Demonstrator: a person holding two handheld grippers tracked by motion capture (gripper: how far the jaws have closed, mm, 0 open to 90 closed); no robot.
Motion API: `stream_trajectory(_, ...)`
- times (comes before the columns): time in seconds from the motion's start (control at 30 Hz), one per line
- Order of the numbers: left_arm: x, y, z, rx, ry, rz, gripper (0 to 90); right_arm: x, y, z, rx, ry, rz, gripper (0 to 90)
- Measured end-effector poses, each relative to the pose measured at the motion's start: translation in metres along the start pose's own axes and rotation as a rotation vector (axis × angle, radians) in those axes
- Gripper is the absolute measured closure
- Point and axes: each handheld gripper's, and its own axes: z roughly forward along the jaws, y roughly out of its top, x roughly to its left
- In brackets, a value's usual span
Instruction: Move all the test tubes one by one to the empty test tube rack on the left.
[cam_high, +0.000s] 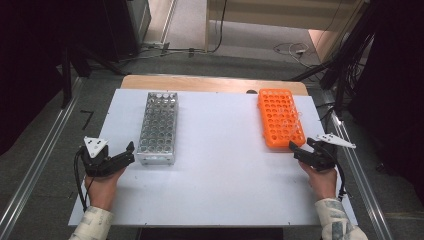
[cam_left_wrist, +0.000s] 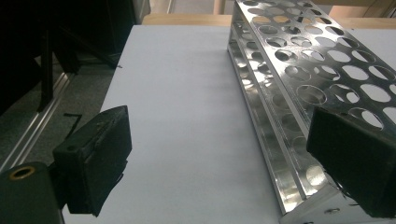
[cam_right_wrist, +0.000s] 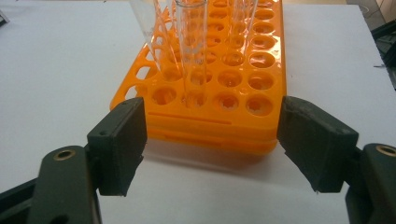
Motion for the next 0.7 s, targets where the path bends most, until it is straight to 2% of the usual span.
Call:
stream_trajectory(0.4, -0.001, 0.000, 0.000, 0.002, 0.000, 0.008, 6.4, 0.002, 0.004, 0.009, -0.028, -0.006, -0.002, 30.7)
stream_trajectory(0.53, -0.001, 0.000, 0.000, 0.003, 0.001, 0.010, 6.4, 0.003, 0.006, 0.012, -0.038, -0.007, -0.008, 35.4)
stream_trajectory(0.63, -0.001, 0.000, 0.000, 0.002, 0.002, 0.009, 6.4, 0.005, 0.007, 0.016, -0.041, -0.006, -0.011, 43.8)
stream_trajectory(0.7, -0.001, 0.000, 0.000, 0.003, 0.002, 0.009, 6.4, 0.005, 0.007, 0.018, -0.041, -0.003, -0.014, 45.4)
